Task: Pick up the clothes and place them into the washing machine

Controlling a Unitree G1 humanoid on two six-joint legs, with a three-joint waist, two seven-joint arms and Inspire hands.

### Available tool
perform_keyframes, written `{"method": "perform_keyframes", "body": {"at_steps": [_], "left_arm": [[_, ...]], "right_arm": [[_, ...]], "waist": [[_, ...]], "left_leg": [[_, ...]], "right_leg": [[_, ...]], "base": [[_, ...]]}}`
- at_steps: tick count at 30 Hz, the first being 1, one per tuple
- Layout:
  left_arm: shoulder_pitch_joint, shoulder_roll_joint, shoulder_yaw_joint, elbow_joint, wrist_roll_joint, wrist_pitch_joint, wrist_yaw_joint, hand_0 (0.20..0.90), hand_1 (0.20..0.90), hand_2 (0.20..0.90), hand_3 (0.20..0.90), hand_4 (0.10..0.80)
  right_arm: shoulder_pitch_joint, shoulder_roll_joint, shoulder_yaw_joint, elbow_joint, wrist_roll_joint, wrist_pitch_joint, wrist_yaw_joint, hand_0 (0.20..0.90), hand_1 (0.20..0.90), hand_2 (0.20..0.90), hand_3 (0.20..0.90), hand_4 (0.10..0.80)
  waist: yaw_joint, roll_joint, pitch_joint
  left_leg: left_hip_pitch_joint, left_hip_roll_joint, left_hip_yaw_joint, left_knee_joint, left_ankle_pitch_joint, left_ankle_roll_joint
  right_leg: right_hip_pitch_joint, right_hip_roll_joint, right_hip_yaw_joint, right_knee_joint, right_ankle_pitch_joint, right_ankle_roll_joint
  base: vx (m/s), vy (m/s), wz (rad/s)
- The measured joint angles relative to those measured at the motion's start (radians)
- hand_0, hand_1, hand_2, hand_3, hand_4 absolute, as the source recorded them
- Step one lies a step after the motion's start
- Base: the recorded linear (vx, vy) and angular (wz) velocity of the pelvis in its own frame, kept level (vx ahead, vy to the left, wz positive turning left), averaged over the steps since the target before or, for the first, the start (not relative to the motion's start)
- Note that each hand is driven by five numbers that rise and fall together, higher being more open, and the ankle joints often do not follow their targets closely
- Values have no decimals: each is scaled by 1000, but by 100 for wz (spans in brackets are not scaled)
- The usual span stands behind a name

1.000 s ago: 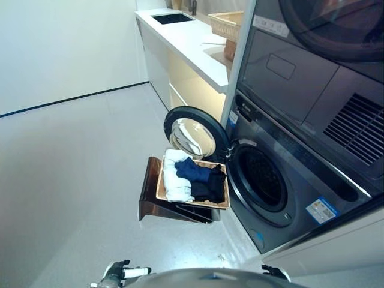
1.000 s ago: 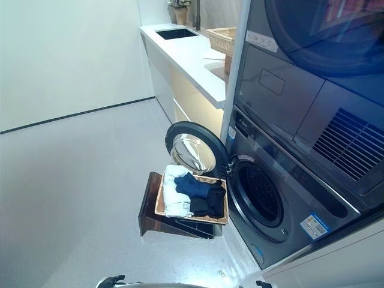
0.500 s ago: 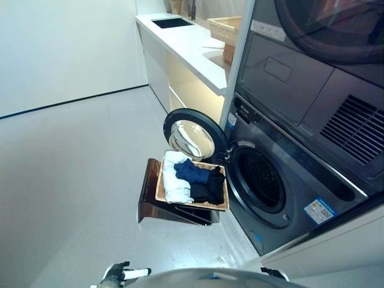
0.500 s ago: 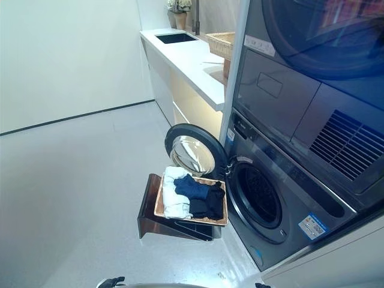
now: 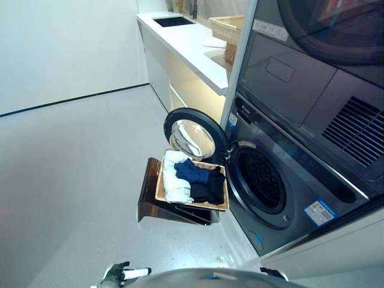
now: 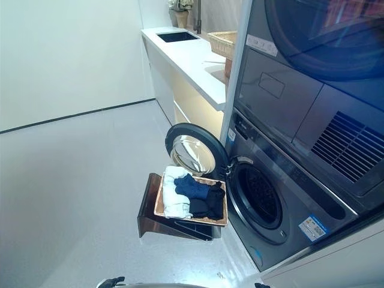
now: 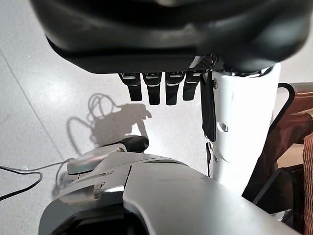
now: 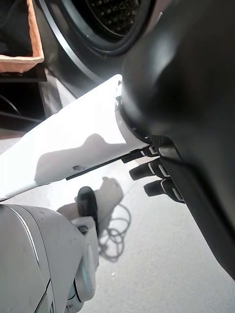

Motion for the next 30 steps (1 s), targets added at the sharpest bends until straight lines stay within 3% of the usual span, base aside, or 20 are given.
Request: {"method": "perform_keyframes", "body": {"at_steps": [6,7,9,10,11,13,14,15,16,18,20,21,22,23,24,25,26,27,29,30], "left_arm": [[-3,-6,-6,0,-19,1,0,900,900,900,900,800],[-9,-4,-2,1,-25,1,1,900,900,900,900,800],[-26,6,4,4,-36,3,3,900,900,900,900,800],[-66,23,5,5,-42,4,4,900,900,900,900,800],[-97,22,1,12,-49,1,6,900,900,900,900,800],[-134,22,-6,9,-68,-7,-1,900,900,900,900,800],[-150,20,-8,3,-76,-6,0,900,900,900,900,800],[-147,11,-8,1,-80,-6,2,900,900,900,900,800],[-150,2,-10,1,-81,-5,3,900,900,900,900,800],[-154,-8,-8,0,-90,-5,5,900,900,900,900,800],[-136,-26,3,-4,-112,-7,11,900,900,900,900,800],[-124,-33,9,-8,-117,-7,10,900,900,900,900,800],[-126,-32,19,-10,-118,-7,9,900,900,900,900,800],[-120,-30,25,-12,-118,-10,13,900,900,900,900,800],[-117,-18,23,-16,-116,-15,14,900,900,900,900,800],[-98,-3,21,-22,-116,-20,15,900,900,900,900,800],[-86,0,20,-26,-116,-20,16,900,900,900,900,800],[-77,-5,23,-42,-123,-21,20,900,900,900,900,800],[-76,-12,22,-49,-132,-19,24,900,900,900,900,800],[-82,-9,18,-54,-132,-19,30,900,900,900,900,800]], "right_arm": [[-13,-5,11,0,0,0,0,900,900,900,900,800],[-22,-3,15,-1,1,-2,1,900,900,900,900,800],[-48,2,11,-10,1,-2,2,900,900,900,900,800],[-69,20,12,-9,0,-3,3,900,900,900,900,800],[-84,23,12,-10,0,-6,4,900,900,900,900,800],[-108,14,17,-8,-8,-1,1,900,900,900,900,800],[-108,3,26,-3,-12,0,-1,900,900,900,900,800],[-116,-19,28,3,-22,1,0,900,900,900,900,800],[-127,-43,26,1,-22,0,-3,900,900,900,900,800],[-125,-65,21,12,-22,2,-5,900,900,900,900,800],[-124,-79,15,24,-22,3,-6,900,900,900,900,800],[-115,-81,14,28,-21,10,-7,900,900,900,900,800],[-116,-77,17,30,-21,12,-7,900,900,900,900,800],[-125,-71,28,32,-22,4,-5,900,900,900,900,800],[-127,-60,28,30,-21,1,-5,900,900,900,900,800],[-127,-38,28,30,-21,1,-4,900,900,900,900,800],[-115,-30,28,30,-21,1,-4,900,900,900,900,800],[-134,-27,33,29,-21,3,-5,900,900,900,900,800],[-142,-24,50,12,-22,0,-2,900,900,900,900,800],[-142,-20,55,5,-21,2,-2,900,900,900,900,800]], "waist": [[-8,13,3],[-8,17,13],[-13,10,32],[-21,-29,59],[-21,-46,88],[3,-59,123],[7,-62,131],[14,-52,130],[7,-33,143],[11,-11,156],[20,21,165],[29,37,162],[35,35,163],[43,39,170],[44,34,169],[32,7,157],[35,-8,144],[42,-10,141],[32,2,141],[31,2,139]], "left_leg": [[-10,13,15,2,3,-5],[-25,27,17,20,-1,-11],[-63,44,7,81,-4,-27],[-147,35,0,204,3,-43],[-230,34,-43,336,13,-56],[-331,25,-75,445,40,-84],[-343,1,-80,429,34,-76],[-345,-31,-69,311,28,-62],[-352,-61,-59,195,28,-65],[-343,-85,-54,43,31,-54],[-312,-60,-53,37,19,-44],[-290,-50,-40,48,31,-9],[-289,-52,-23,59,33,4],[-297,-44,4,76,36,34],[-296,-44,12,77,39,38],[-282,-62,46,56,51,57],[-285,-76,64,50,61,72],[-289,-85,82,49,82,101],[-292,-85,82,49,91,98],[-285,-86,82,49,111,122]], "right_leg": [[-34,14,17,26,-8,-5],[-64,26,27,75,-34,-6],[-122,50,25,165,-81,-36],[-139,46,50,198,-108,-52],[-156,52,53,225,-118,-87],[-163,43,53,236,-118,-104],[-174,34,52,237,-119,-103],[-191,29,52,230,-126,-108],[-187,28,55,206,-124,-112],[-189,31,63,173,-120,-113],[-170,55,93,162,-121,-109],[-166,65,114,164,-122,-107],[-168,63,133,163,-127,-100],[-177,87,120,232,-151,-74],[-198,102,105,323,-180,-76],[-204,107,87,406,-229,-96],[-205,99,82,397,-256,-103],[-202,88,82,351,-271,-92],[-171,89,88,277,-238,-74],[-153,88,89,252,-223,-74]], "base": [[11,-89,-9],[-25,-223,-7],[-67,-217,7],[-100,-130,50],[-89,-130,67],[106,38,47],[237,116,26],[239,131,29],[168,92,31],[230,148,10],[255,197,-34],[111,161,-56],[60,154,-80],[42,151,-56],[50,145,-48],[61,121,-31],[89,102,-59],[85,69,-71],[64,39,-41],[72,34,-4]]}}
